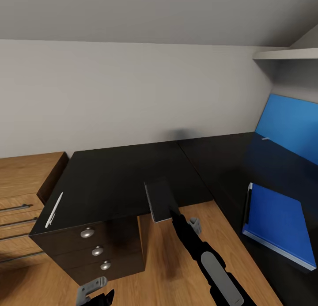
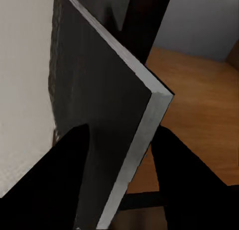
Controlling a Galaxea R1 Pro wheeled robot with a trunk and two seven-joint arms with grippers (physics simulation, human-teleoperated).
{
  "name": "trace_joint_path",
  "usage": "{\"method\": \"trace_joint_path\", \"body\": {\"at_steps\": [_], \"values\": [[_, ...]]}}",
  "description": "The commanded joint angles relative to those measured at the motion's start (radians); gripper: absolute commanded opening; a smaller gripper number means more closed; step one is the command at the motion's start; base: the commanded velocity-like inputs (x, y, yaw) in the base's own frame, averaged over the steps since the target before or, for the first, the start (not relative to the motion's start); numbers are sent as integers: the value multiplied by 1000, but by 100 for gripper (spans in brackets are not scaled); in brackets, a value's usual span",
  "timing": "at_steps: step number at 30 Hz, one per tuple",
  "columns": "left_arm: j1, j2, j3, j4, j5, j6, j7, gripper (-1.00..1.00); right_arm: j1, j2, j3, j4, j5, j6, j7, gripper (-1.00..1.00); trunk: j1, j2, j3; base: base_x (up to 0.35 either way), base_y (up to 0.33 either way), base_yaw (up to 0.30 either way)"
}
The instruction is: In the bedroom, organize the workspace by keeping the computer under the desk, ensuring the monitor is on the desk, placing the keyboard on the desk next to the monitor, placing the mouse on the desk next to the keyboard, moving the folder from the swivel chair onto the desk next to the mouse, stacking the notebook on top of the folder with the pen on top of the notebook, and positioning the swivel chair next to the desk.
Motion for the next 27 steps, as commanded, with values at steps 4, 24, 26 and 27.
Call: {"method": "trace_joint_path", "body": {"at_steps": [4,24,26,27], "values": [[0,0,0,-2,11,3,9,100,0,-1,-1,-1,-5,2,-5,-100,0,0,-1,0,0,0],[0,0,-1,4,11,1,12,100,1,-4,-2,-13,2,-2,-4,-100,-73,133,59,-68,0,0],[0,0,0,5,10,1,12,100,2,-5,-3,-25,2,-3,-4,-100,-80,147,65,-327,0,0],[0,0,0,6,10,1,12,100,2,-6,-3,-36,3,-3,-4,-100,-84,154,68,-335,0,0]]}}
